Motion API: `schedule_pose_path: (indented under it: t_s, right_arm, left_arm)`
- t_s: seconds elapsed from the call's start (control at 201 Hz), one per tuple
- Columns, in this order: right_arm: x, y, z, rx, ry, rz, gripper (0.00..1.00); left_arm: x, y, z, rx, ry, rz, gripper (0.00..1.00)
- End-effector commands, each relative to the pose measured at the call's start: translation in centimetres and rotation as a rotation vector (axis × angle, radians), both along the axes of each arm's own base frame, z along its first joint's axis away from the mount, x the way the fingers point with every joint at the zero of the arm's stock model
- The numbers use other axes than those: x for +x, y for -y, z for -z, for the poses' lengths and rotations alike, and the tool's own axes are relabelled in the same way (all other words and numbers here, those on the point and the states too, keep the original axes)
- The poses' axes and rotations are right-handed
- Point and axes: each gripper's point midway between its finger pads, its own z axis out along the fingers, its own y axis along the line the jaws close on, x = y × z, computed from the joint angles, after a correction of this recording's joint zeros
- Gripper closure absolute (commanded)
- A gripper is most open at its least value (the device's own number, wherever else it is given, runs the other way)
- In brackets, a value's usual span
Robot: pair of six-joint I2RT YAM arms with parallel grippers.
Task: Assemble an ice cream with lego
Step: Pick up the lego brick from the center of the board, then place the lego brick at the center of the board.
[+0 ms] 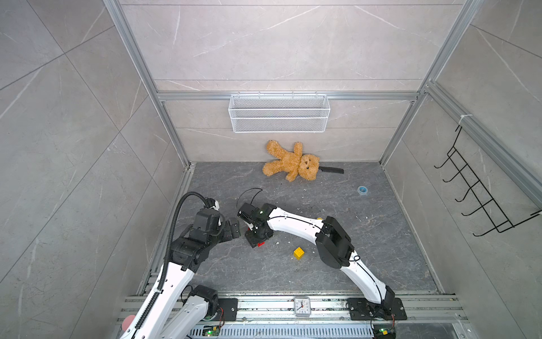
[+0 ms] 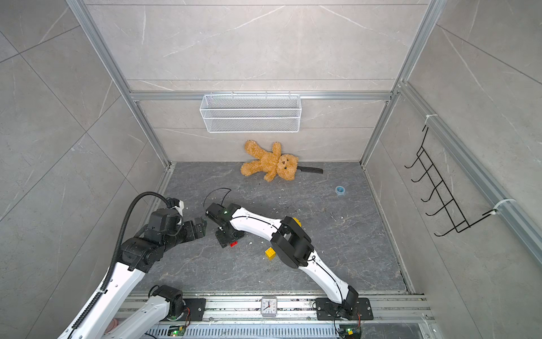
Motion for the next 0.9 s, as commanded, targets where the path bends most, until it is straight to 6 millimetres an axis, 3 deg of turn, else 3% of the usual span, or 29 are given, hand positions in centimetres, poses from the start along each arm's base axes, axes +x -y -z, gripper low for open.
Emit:
schedule_pose_path:
  t_s: [0.0,0.209,0.309,0.448,0.533,0.558,0.568,0.662,0.772,0.891]
  right_arm:
    - [0.3,1.8,0.4,-0.131,0.054,-0.016,0.47]
    - [0.9,1.6,-0.5,-0.112,0.111,-0.019,0.61]
    - [1.2,1.3,-1.9,-0.042,0.160,-0.019,0.69]
    - [0.7,-0.1,-6.4,0.215,0.329,-0.045,0.73]
    - [-0.3,-0.4,-9.9,0.494,0.468,-0.019,0.72]
    - [-0.7,-0.2,-10.4,0.548,0.501,-0.014,0.71]
    - [-1.2,0.3,-9.8,0.554,0.505,-0.019,0.71]
    - [-3.2,1.0,-11.8,0.714,0.696,-0.056,0.71]
    - [-5.1,1.4,-11.8,0.744,0.859,-0.128,0.72]
    - [-5.6,1.5,-10.3,0.797,0.878,-0.127,0.71]
  left_arm:
    - [0.0,-0.3,-1.4,-0.002,0.044,-0.007,0.01]
    - [-0.1,-0.4,-1.2,0.000,0.036,-0.015,0.01]
    - [-0.2,-0.4,-0.9,-0.006,0.030,-0.020,0.00]
    - [0.0,-0.5,-0.8,-0.011,0.032,-0.033,0.01]
    - [0.1,-0.6,-0.5,-0.002,0.027,-0.039,0.01]
    - [0.1,-0.6,-0.5,-0.002,0.028,-0.042,0.01]
    - [0.2,-0.6,-0.5,-0.002,0.028,-0.043,0.01]
    - [0.4,-0.3,-0.4,-0.015,0.034,-0.037,0.00]
    - [0.8,0.1,0.0,-0.040,0.049,-0.032,0.01]
    - [1.3,0.6,0.7,-0.055,0.049,-0.021,0.01]
